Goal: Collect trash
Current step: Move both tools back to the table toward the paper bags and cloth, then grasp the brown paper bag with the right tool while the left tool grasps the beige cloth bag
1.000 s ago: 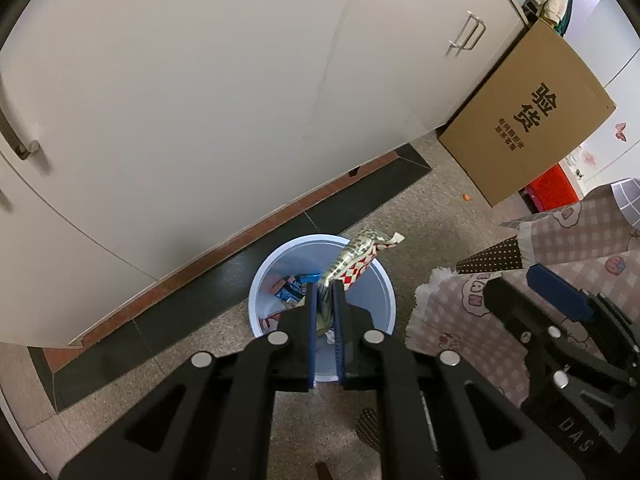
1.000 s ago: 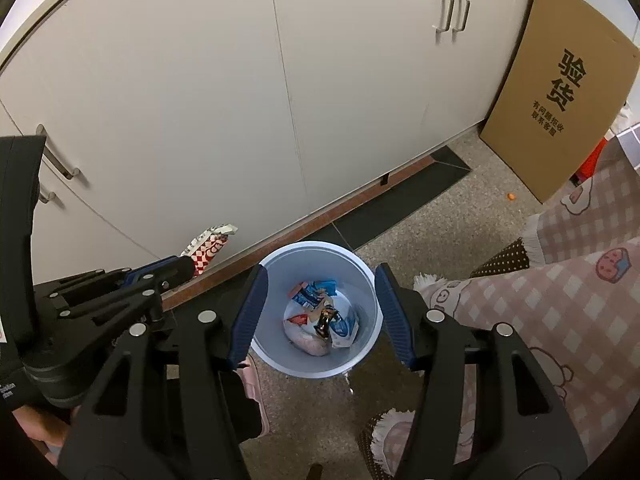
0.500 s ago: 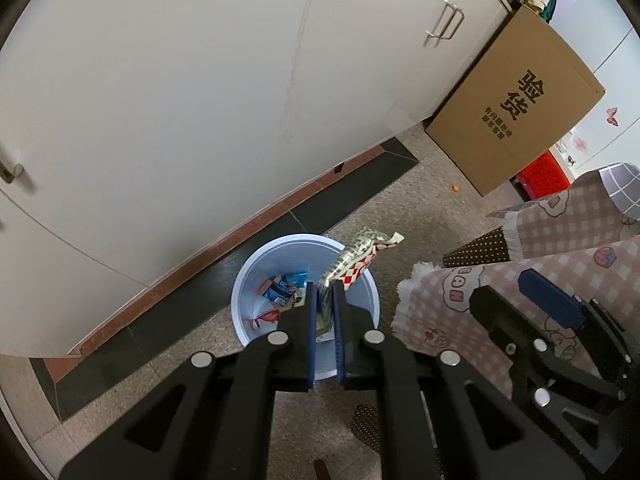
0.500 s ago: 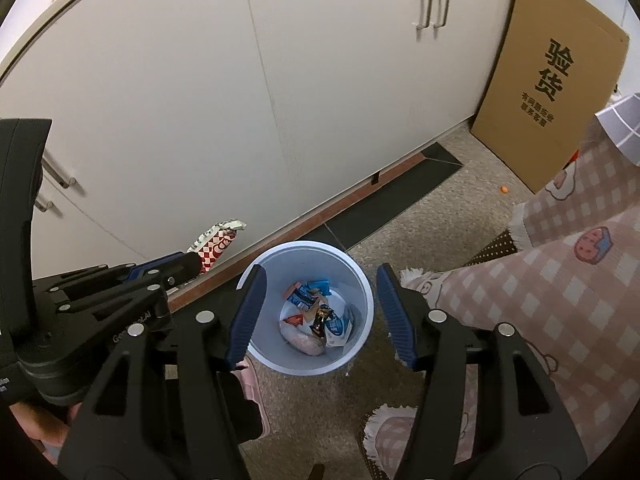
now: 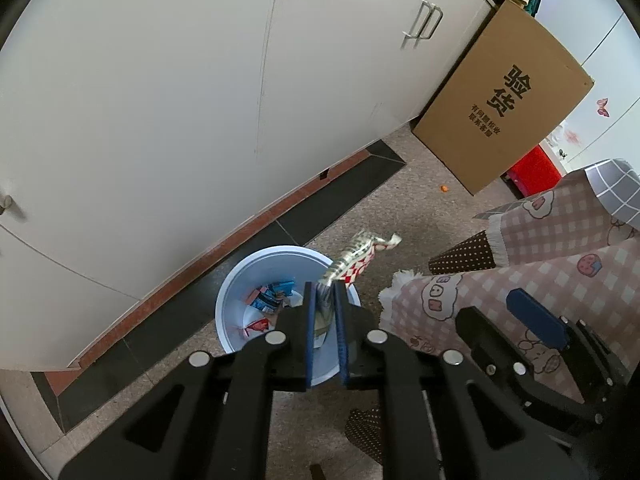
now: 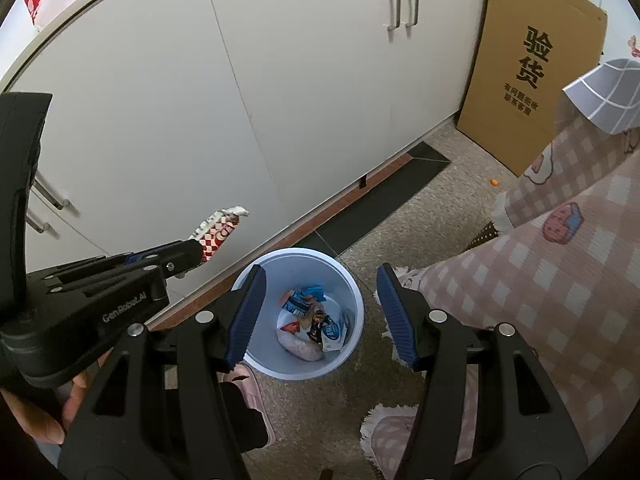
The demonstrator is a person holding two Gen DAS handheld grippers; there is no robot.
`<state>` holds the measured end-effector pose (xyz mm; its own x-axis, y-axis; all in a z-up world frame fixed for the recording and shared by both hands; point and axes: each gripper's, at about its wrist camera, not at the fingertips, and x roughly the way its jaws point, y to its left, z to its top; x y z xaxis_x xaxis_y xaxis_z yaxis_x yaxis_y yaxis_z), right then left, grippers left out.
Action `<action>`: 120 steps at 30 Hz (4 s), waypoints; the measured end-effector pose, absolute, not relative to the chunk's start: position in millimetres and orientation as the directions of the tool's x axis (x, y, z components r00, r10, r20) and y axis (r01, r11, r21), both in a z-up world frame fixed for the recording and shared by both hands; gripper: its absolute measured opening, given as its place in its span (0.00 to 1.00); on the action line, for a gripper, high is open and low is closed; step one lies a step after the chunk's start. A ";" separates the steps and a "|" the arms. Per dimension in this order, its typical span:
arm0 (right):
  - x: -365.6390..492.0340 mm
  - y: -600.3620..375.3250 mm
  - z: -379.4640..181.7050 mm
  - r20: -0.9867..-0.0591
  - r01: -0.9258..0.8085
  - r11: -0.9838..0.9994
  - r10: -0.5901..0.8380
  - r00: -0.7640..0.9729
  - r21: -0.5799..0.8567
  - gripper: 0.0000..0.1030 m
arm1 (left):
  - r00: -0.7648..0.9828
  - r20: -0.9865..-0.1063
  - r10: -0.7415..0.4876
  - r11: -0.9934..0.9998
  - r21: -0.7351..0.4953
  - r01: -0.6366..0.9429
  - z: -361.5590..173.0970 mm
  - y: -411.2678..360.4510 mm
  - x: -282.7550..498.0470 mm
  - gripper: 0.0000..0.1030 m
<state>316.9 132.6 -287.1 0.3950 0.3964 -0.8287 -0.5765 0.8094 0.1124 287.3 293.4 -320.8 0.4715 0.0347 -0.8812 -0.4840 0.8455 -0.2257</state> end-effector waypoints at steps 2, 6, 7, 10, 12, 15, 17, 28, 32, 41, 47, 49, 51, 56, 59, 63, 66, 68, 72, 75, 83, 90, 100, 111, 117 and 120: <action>317.0 130.3 -286.9 -0.828 -0.574 0.811 0.398 0.394 0.117 0.56 | 0.469 -0.882 0.048 0.843 -0.216 -0.493 -320.6 293.5 286.9 0.32; 316.2 126.3 -287.2 -0.831 -0.566 0.816 0.395 0.392 0.121 0.56 | 0.473 -0.880 0.045 0.824 -0.234 -0.515 -319.4 296.8 282.1 0.47; 315.7 125.6 -287.1 -0.831 -0.565 0.816 0.396 0.392 0.122 0.56 | 0.471 -0.881 0.041 0.822 -0.238 -0.518 -319.2 298.1 281.5 0.47; 314.2 124.4 -285.0 -0.830 -0.562 0.817 0.401 0.387 0.132 0.56 | 0.468 -0.882 0.051 0.817 -0.232 -0.527 -315.5 300.6 277.3 0.47; 312.2 124.6 -280.3 -0.826 -0.562 0.815 0.409 0.388 0.140 0.56 | 0.472 -0.880 0.055 0.813 -0.235 -0.532 -310.3 301.3 272.0 0.47; 307.2 124.8 -268.6 -0.816 -0.568 0.807 0.432 0.385 0.160 0.56 | 0.486 -0.871 0.073 0.807 -0.235 -0.542 -298.6 303.8 260.1 0.49; 302.1 124.4 -255.5 -0.800 -0.578 0.797 0.458 0.389 0.175 0.56 | 0.491 -0.866 0.096 0.796 -0.230 -0.560 -287.8 306.2 249.5 0.49; 266.5 92.3 -151.0 -0.630 -0.605 0.754 0.604 0.488 0.255 0.59 | 0.664 -0.726 0.180 0.780 -0.306 -0.546 -179.4 285.6 210.4 0.52; 258.9 54.4 -115.5 -0.568 -0.581 0.776 0.601 0.562 0.247 0.62 | 0.716 -0.682 0.151 0.827 -0.310 -0.470 -148.4 248.9 213.6 0.55; 253.2 -92.2 -83.7 -0.509 -0.404 0.884 0.466 0.723 0.235 0.66 | 0.750 -0.661 -0.021 0.923 -0.301 -0.240 -116.7 128.4 236.8 0.59; 247.4 -199.1 -84.7 -0.496 -0.223 0.941 0.326 0.805 0.256 0.69 | 0.725 -0.671 -0.157 0.960 -0.275 -0.046 -112.5 27.3 258.0 0.61; 245.7 -228.1 -86.3 -0.497 -0.161 0.953 0.273 0.824 0.255 0.72 | 0.711 -0.680 -0.179 0.966 -0.260 -0.005 -114.7 -7.4 267.1 0.61; 247.2 -254.9 -91.2 -0.511 -0.111 0.961 0.231 0.828 0.254 0.73 | 0.690 -0.690 -0.218 0.962 -0.272 0.032 -118.1 -29.0 273.5 0.61; 264.9 -297.9 -111.1 -0.580 -0.081 0.957 0.234 0.780 0.278 0.77 | 0.654 -0.712 -0.257 0.958 -0.277 0.076 -126.1 -76.3 290.4 0.61; 278.3 -297.9 -118.0 -0.603 -0.122 0.964 0.243 0.760 0.235 0.80 | 0.651 -0.720 -0.238 0.962 -0.266 0.058 -128.4 -83.3 297.8 0.61; 294.3 -284.6 -123.6 -0.621 -0.170 0.970 0.241 0.746 0.172 0.82 | 0.653 -0.726 -0.217 0.962 -0.274 0.015 -130.5 -80.1 305.6 0.61; 309.3 -277.8 -132.2 -0.655 -0.186 0.973 0.229 0.720 0.136 0.82 | 0.650 -0.730 -0.210 0.963 -0.268 0.010 -131.2 -78.1 309.4 0.61; 317.7 -275.4 -139.2 -0.675 -0.202 0.971 0.236 0.699 0.131 0.82 | 0.647 -0.732 -0.214 0.964 -0.266 0.018 -131.3 -82.0 311.1 0.61; 314.4 -290.2 -138.0 -0.648 -0.188 0.965 0.260 0.716 0.181 0.55 | 0.635 -0.734 -0.240 0.961 -0.273 0.047 -134.4 -93.0 316.5 0.62; 305.5 -303.2 -135.6 -0.627 -0.161 0.971 0.239 0.742 0.179 0.46 | 0.628 -0.732 -0.265 0.957 -0.282 0.074 -136.0 -102.4 319.5 0.62; 285.8 -337.7 -134.8 -0.606 -0.097 0.966 0.226 0.762 0.238 0.45 | 0.593 -0.751 -0.291 0.957 -0.238 0.168 -138.1 -148.9 330.5 0.61; 272.0 -346.3 -133.5 -0.601 -0.095 0.957 0.247 0.760 0.274 0.45 | 0.533 -0.794 -0.291 0.956 -0.214 0.203 -149.9 -161.4 338.6 0.24; 255.2 -328.4 -117.7 -0.567 -0.129 0.956 0.262 0.781 0.264 0.45 | 0.647 -0.687 -0.330 0.938 -0.316 0.142 -116.2 -102.8 314.0 0.00; 251.5 -241.4 -96.6 -0.547 -0.282 0.923 0.383 0.745 0.262 0.45 | 0.774 -0.585 -0.243 0.933 -0.359 0.022 -86.9 3.1 265.0 0.00; 248.5 -145.8 -97.7 -0.557 -0.428 0.868 0.491 0.670 0.252 0.45 | 0.800 -0.591 -0.106 0.924 -0.355 -0.140 -98.2 84.8 236.2 0.00; 247.7 -94.5 -100.8 -0.564 -0.494 0.833 0.539 0.626 0.248 0.45 | 0.796 -0.602 -0.059 0.904 -0.369 -0.213 -108.2 127.4 222.5 0.00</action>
